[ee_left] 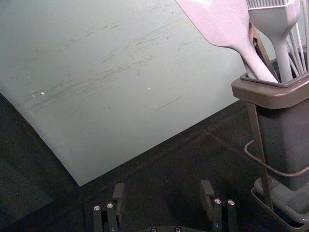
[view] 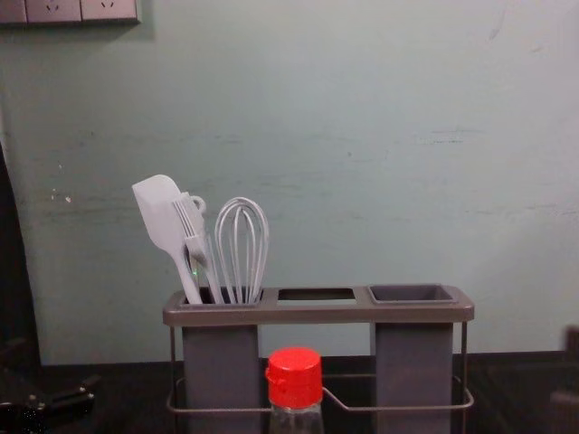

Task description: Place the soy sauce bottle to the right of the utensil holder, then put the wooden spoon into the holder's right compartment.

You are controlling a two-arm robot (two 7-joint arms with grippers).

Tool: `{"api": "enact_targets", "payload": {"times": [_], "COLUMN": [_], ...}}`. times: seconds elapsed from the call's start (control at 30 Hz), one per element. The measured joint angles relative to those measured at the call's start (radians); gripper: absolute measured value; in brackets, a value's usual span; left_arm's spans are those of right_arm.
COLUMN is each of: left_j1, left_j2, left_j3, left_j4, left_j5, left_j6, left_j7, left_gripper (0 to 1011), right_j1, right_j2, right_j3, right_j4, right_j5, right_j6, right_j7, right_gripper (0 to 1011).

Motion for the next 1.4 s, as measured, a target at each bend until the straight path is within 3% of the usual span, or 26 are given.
{"api": "enact_targets", "payload": {"times": [0.17,0.27,0.57,0.9,1.4], "left_j1": [0.000,0.000,0.000,0.000,0.000], "left_j2": [0.000,0.000,0.000,0.000,0.000], "left_j3": [0.000,0.000,0.000,0.000,0.000], "left_j4": [0.000,0.000,0.000,0.000,0.000], "left_j5": [0.000,0.000,0.000,0.000,0.000], "left_j6": [0.000,0.000,0.000,0.000,0.000], "left_j7": [0.000,0.000,0.000,0.000,0.000], "left_gripper": [1011,1011,1012,1011,1011], "right_j1": [0.071,0.124,0.231,0.336,0.452], "right_j2": [-0.037,-0.071,-0.142,-0.206,-0.284], "right_j3": [-0.061,-0.109,-0.189,-0.248,-0.309], "right_j4": [0.011,0.023,0.062,0.132,0.249], "right_j5": [-0.011,-0.041,-0.081,-0.096,-0.103], "right_j6": [0.064,0.105,0.166,0.220,0.226], "right_j7": [0.071,0.101,0.117,0.110,0.124], "right_gripper": [1004,1004,1004,1004,1004]}}
